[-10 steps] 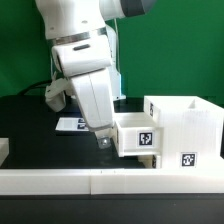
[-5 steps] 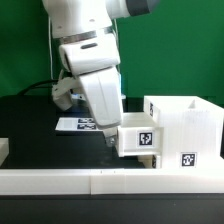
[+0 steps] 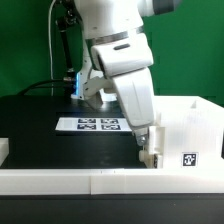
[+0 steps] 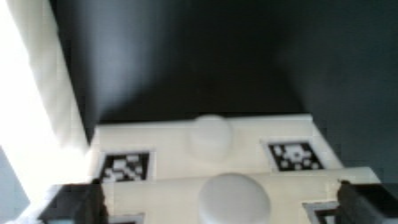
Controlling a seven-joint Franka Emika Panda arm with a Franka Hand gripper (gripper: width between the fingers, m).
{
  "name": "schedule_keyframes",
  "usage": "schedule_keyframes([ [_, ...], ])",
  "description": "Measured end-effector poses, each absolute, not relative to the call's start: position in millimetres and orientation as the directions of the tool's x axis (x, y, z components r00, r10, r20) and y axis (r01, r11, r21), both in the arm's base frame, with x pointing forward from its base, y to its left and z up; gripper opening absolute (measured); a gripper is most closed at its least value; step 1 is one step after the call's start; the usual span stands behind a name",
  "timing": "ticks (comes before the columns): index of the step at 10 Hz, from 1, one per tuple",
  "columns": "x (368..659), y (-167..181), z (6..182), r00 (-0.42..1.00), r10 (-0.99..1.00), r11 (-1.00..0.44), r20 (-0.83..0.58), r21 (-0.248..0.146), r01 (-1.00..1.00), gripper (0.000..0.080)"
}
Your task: Assemble drawer
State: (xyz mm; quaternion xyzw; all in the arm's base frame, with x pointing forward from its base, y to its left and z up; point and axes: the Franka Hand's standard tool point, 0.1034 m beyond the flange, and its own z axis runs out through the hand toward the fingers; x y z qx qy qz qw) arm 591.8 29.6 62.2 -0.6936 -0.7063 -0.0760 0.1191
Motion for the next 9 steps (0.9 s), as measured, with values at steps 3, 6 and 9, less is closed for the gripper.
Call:
schedule_keyframes([
  [3,591.2,33.5,58.3,0.003,0.962,0.014,0.274,-0.061,0.998,0.0649],
  [6,587.7,-11.3,59.2,0.035,0.964,-0.011,0.263,-0.092,0.996,0.0649],
  [9,588.2,-32.2,66.3,0.068,0.967,-0.051,0.247,-0.075,0.996,0.0649],
])
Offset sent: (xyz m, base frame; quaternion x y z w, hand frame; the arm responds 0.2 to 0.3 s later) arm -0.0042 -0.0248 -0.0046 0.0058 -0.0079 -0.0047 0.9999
